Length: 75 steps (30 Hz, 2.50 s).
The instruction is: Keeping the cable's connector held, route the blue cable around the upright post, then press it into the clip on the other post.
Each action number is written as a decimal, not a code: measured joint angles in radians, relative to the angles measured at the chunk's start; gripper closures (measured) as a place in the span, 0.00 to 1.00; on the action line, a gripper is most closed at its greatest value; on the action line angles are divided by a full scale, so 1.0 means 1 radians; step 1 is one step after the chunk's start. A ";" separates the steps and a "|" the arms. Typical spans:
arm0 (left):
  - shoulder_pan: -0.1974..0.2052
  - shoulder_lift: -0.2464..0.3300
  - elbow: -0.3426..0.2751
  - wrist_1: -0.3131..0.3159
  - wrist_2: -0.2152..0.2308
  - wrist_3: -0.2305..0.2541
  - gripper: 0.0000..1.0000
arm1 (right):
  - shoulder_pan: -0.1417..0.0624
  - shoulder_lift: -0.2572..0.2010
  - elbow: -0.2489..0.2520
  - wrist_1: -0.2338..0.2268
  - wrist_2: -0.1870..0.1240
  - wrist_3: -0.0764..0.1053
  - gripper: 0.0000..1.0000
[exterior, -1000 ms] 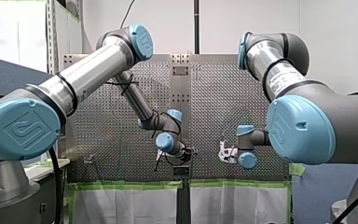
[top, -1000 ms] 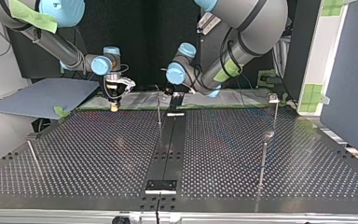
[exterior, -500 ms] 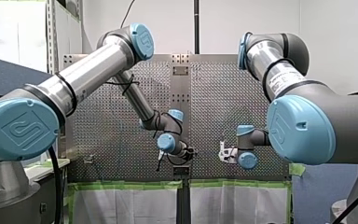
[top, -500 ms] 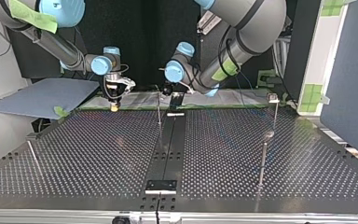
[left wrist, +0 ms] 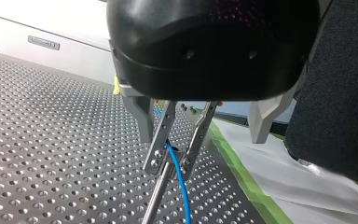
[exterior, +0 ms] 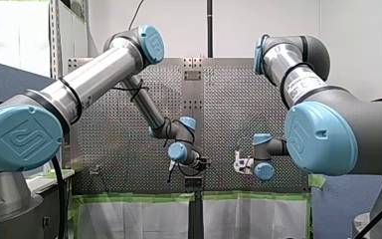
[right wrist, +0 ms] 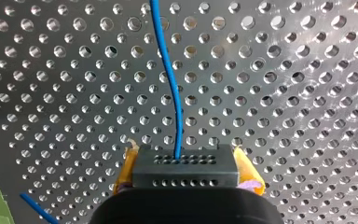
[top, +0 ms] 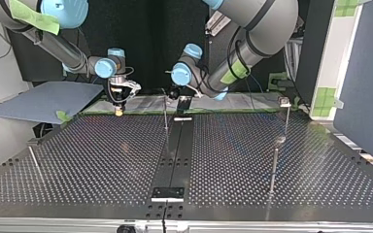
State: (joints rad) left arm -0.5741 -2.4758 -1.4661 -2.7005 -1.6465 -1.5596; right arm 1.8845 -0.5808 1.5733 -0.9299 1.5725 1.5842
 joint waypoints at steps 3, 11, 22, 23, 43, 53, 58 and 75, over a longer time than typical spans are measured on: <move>-0.001 0.002 0.000 0.002 0.001 0.001 0.00 | -0.001 0.000 0.000 0.000 0.000 0.000 1.00; -0.006 0.010 0.000 0.015 0.016 0.002 0.00 | -0.001 0.000 0.000 0.000 0.000 -0.001 1.00; -0.009 0.012 0.000 0.025 0.043 -0.002 0.00 | -0.001 0.000 0.000 0.000 0.000 0.000 1.00; -0.009 0.012 0.000 0.025 0.049 -0.003 0.00 | -0.001 0.000 0.000 0.000 0.000 0.000 1.00; -0.022 0.012 0.000 0.012 0.027 -0.005 0.00 | -0.001 0.000 0.000 0.000 0.000 -0.001 1.00; -0.062 0.012 0.000 -0.015 -0.018 0.026 0.00 | -0.002 0.000 0.000 0.000 0.000 0.001 1.00; -0.107 0.012 0.000 -0.021 -0.064 0.040 0.00 | -0.005 0.000 0.000 0.000 0.000 0.001 1.00; -0.242 0.116 -0.119 0.066 -0.188 -0.040 0.00 | -0.010 0.002 0.000 0.001 -0.006 0.002 1.00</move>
State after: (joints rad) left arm -0.8159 -2.3601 -1.5854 -2.6340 -1.8344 -1.5993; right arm 1.8749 -0.5793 1.5732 -0.9291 1.5669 1.5858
